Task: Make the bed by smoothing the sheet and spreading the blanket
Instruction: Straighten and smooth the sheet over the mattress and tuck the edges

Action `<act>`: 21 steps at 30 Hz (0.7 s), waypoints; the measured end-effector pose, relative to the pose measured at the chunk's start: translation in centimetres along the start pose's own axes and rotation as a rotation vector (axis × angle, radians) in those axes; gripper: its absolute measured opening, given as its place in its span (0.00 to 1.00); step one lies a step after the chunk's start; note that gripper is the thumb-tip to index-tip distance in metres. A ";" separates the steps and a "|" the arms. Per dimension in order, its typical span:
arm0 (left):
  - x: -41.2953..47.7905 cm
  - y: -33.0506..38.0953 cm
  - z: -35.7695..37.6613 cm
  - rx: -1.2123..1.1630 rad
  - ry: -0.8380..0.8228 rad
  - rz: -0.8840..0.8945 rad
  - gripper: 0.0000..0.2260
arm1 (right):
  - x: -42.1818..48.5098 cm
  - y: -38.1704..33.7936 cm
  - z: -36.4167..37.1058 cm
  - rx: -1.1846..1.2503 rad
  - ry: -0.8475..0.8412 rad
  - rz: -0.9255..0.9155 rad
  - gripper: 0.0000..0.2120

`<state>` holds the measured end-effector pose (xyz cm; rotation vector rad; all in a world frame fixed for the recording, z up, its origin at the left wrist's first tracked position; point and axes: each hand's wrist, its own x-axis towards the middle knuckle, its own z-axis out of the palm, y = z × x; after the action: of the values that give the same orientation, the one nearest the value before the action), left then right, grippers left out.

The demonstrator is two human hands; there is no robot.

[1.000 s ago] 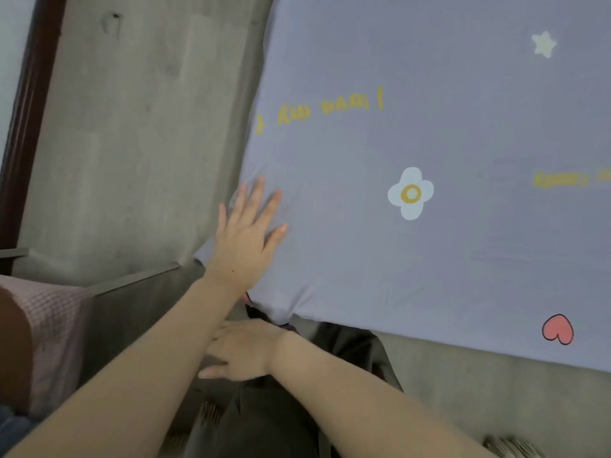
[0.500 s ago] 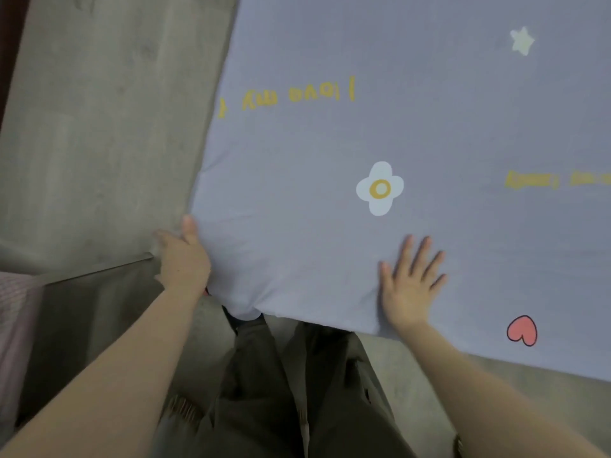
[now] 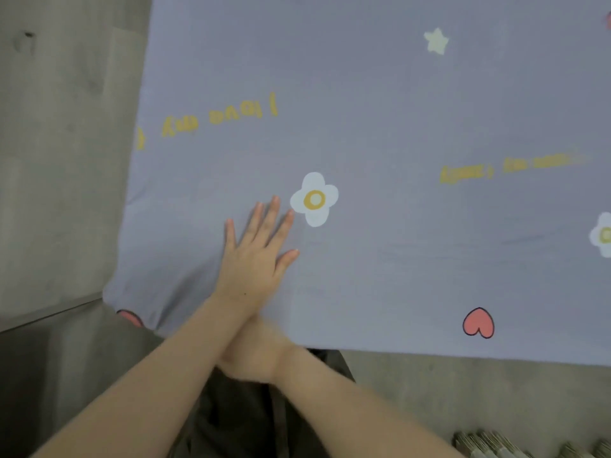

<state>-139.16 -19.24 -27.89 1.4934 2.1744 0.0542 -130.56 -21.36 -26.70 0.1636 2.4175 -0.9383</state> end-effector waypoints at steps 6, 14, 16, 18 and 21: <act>10.7 -3.6 -1.2 0.021 -0.069 -0.071 0.30 | -14.4 19.3 -4.8 0.092 0.940 0.664 0.18; 12.3 -12.3 -5.0 -0.004 0.067 -0.426 0.35 | -19.3 34.0 -6.3 0.326 0.567 1.444 0.30; 11.6 -12.8 -5.4 -0.017 0.081 -0.497 0.36 | -13.5 32.5 -8.2 0.200 0.631 1.355 0.29; 11.5 -12.7 -5.9 -0.095 0.107 -0.639 0.35 | -7.8 29.1 -10.5 0.129 0.616 1.218 0.29; 11.7 -10.8 -7.7 -0.430 0.255 -0.986 0.29 | -1.0 22.7 -12.3 0.072 0.430 0.834 0.31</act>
<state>-154.96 -11.32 -28.84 0.1079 2.6381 0.3557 -128.40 3.87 -32.03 1.3915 2.2978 -0.6207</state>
